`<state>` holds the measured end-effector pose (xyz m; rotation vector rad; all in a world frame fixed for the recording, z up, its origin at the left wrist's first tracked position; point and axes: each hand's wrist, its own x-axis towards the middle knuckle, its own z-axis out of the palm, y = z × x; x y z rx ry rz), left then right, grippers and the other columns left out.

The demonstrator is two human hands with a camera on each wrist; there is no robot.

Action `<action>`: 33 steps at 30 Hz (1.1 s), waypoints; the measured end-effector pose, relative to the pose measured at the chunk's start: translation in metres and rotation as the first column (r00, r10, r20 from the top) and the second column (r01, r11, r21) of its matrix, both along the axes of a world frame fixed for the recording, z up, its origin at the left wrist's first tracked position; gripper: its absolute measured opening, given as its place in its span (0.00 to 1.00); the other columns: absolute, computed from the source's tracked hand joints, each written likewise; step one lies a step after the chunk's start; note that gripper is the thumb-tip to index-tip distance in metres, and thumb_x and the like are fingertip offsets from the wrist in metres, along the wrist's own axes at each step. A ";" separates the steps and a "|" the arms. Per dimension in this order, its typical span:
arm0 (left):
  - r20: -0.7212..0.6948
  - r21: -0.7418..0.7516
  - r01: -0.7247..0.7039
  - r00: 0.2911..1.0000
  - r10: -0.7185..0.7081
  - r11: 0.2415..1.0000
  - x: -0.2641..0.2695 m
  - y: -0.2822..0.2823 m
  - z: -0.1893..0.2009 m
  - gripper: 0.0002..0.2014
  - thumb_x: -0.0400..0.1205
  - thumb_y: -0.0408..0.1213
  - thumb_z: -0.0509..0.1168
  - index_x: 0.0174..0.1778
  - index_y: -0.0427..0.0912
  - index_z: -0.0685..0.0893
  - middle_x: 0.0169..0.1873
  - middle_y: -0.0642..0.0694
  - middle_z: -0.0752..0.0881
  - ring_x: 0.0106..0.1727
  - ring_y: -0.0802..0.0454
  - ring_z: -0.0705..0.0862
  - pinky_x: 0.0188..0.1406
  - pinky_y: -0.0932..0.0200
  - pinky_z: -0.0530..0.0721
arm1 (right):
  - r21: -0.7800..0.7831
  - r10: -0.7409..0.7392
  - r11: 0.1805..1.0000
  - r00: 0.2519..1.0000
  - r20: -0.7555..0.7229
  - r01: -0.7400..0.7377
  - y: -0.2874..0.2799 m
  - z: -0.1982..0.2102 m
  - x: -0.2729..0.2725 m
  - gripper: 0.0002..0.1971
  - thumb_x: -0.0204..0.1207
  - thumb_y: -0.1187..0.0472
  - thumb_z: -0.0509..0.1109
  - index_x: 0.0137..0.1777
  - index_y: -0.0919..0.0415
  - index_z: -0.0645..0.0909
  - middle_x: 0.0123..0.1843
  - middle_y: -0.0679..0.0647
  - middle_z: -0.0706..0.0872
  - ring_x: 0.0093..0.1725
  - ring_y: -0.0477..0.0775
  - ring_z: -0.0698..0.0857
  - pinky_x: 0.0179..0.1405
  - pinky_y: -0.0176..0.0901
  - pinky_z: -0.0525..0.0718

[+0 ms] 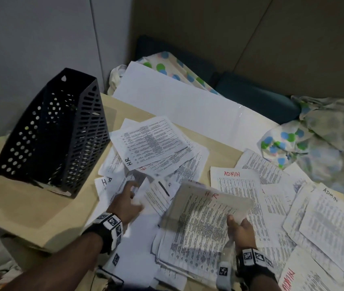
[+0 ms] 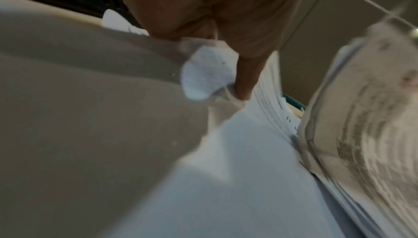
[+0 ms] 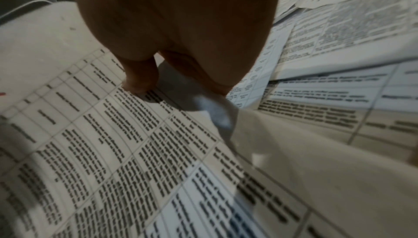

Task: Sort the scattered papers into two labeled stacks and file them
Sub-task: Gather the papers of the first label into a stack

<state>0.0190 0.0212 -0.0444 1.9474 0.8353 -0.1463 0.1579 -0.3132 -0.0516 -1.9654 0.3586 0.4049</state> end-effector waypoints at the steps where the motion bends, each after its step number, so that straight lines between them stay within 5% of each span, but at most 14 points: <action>1: 0.013 -0.023 0.033 0.999 -0.032 0.999 0.001 -0.001 0.003 0.29 0.69 0.35 0.76 0.59 0.62 0.71 0.36 0.51 0.82 0.38 0.52 0.84 0.36 0.62 0.80 | -0.014 -0.003 1.000 1.000 0.007 0.003 0.000 0.000 0.001 0.08 0.78 0.62 0.69 0.52 0.66 0.83 0.33 0.58 0.83 0.32 0.59 0.80 0.31 0.47 0.80; 5: -0.016 0.013 0.265 0.964 -0.264 0.964 0.005 -0.004 0.021 0.10 0.72 0.43 0.74 0.48 0.52 0.82 0.44 0.50 0.88 0.46 0.51 0.86 0.49 0.49 0.85 | -0.061 -0.050 0.997 0.998 0.031 0.052 0.000 0.000 0.003 0.09 0.77 0.60 0.71 0.52 0.66 0.83 0.37 0.62 0.85 0.37 0.61 0.83 0.40 0.56 0.82; 8: 0.094 -0.009 0.227 0.970 -0.225 0.974 0.009 0.004 0.046 0.12 0.72 0.39 0.75 0.36 0.65 0.85 0.37 0.61 0.88 0.44 0.57 0.87 0.46 0.56 0.85 | -0.093 -0.083 0.992 0.996 0.042 0.086 -0.001 0.000 0.004 0.05 0.77 0.58 0.70 0.48 0.59 0.83 0.39 0.63 0.87 0.42 0.67 0.86 0.47 0.68 0.86; 10: 0.177 -0.027 0.127 0.977 -0.121 0.991 0.013 0.020 0.064 0.13 0.73 0.37 0.75 0.33 0.65 0.85 0.36 0.63 0.87 0.42 0.57 0.87 0.44 0.57 0.84 | -0.106 -0.100 0.989 0.994 0.043 0.104 -0.003 0.000 0.004 0.06 0.77 0.57 0.69 0.48 0.59 0.83 0.43 0.64 0.88 0.45 0.69 0.86 0.49 0.71 0.86; 14: 0.345 0.006 -0.037 0.938 0.033 0.999 0.023 0.051 0.112 0.10 0.74 0.42 0.73 0.40 0.67 0.84 0.41 0.56 0.87 0.44 0.51 0.85 0.45 0.57 0.79 | -0.094 -0.120 0.988 0.991 0.054 0.125 0.000 0.014 0.001 0.08 0.78 0.59 0.69 0.52 0.63 0.81 0.43 0.64 0.87 0.46 0.68 0.85 0.51 0.69 0.85; 16: 0.425 0.035 -0.101 0.902 0.077 0.994 0.028 0.064 0.133 0.10 0.77 0.36 0.72 0.52 0.52 0.86 0.48 0.48 0.86 0.49 0.51 0.82 0.46 0.60 0.76 | -0.093 -0.120 0.988 0.992 0.042 0.124 0.000 0.016 -0.001 0.04 0.79 0.59 0.69 0.48 0.60 0.80 0.42 0.62 0.87 0.45 0.68 0.85 0.50 0.72 0.85; 18: 0.530 0.074 -0.182 0.840 0.116 0.981 0.032 0.072 0.154 0.13 0.78 0.33 0.70 0.58 0.43 0.84 0.54 0.47 0.84 0.51 0.58 0.83 0.45 0.68 0.77 | -0.099 -0.117 0.988 0.992 0.044 0.121 0.001 0.018 -0.004 0.02 0.78 0.58 0.69 0.45 0.54 0.80 0.44 0.62 0.88 0.47 0.68 0.86 0.50 0.73 0.85; 20: 0.605 0.051 -0.235 0.781 0.157 0.971 0.036 0.075 0.164 0.14 0.78 0.32 0.70 0.59 0.47 0.82 0.56 0.50 0.82 0.51 0.67 0.83 0.48 0.73 0.78 | -0.091 -0.130 0.987 0.991 0.042 0.134 0.003 0.021 -0.004 0.02 0.78 0.57 0.69 0.44 0.53 0.81 0.42 0.60 0.87 0.45 0.67 0.85 0.49 0.72 0.85; 24: 0.514 0.028 -0.194 0.844 0.152 0.981 0.053 0.055 0.144 0.08 0.78 0.39 0.71 0.49 0.53 0.81 0.52 0.47 0.86 0.51 0.52 0.83 0.53 0.55 0.79 | -0.023 -0.139 0.990 0.990 0.028 0.140 0.013 0.031 0.002 0.11 0.77 0.58 0.71 0.55 0.63 0.82 0.40 0.59 0.86 0.41 0.62 0.84 0.48 0.62 0.84; 27: 0.314 0.028 -0.110 0.945 0.095 0.994 0.057 0.014 0.106 0.10 0.77 0.41 0.71 0.53 0.48 0.83 0.45 0.48 0.86 0.46 0.51 0.83 0.48 0.58 0.78 | 0.019 -0.105 0.994 0.994 0.038 0.104 0.024 0.038 0.002 0.11 0.77 0.59 0.71 0.56 0.63 0.82 0.47 0.58 0.89 0.50 0.64 0.86 0.56 0.63 0.84; 30: 0.261 -0.052 -0.082 0.961 0.093 0.995 0.050 -0.028 0.062 0.16 0.76 0.40 0.72 0.59 0.45 0.82 0.52 0.46 0.89 0.53 0.48 0.86 0.54 0.57 0.80 | 0.089 -0.078 0.993 0.997 -0.017 0.080 0.034 0.053 0.000 0.03 0.78 0.69 0.67 0.42 0.64 0.79 0.37 0.55 0.85 0.37 0.56 0.83 0.39 0.49 0.83; 33: 0.164 -0.129 -0.095 0.980 0.115 0.987 0.042 -0.047 0.034 0.19 0.77 0.43 0.70 0.63 0.43 0.81 0.55 0.45 0.89 0.55 0.47 0.86 0.58 0.55 0.82 | 0.072 0.068 0.995 0.995 -0.069 -0.063 0.042 0.062 -0.003 0.11 0.77 0.75 0.60 0.34 0.66 0.75 0.27 0.55 0.78 0.27 0.52 0.76 0.23 0.36 0.77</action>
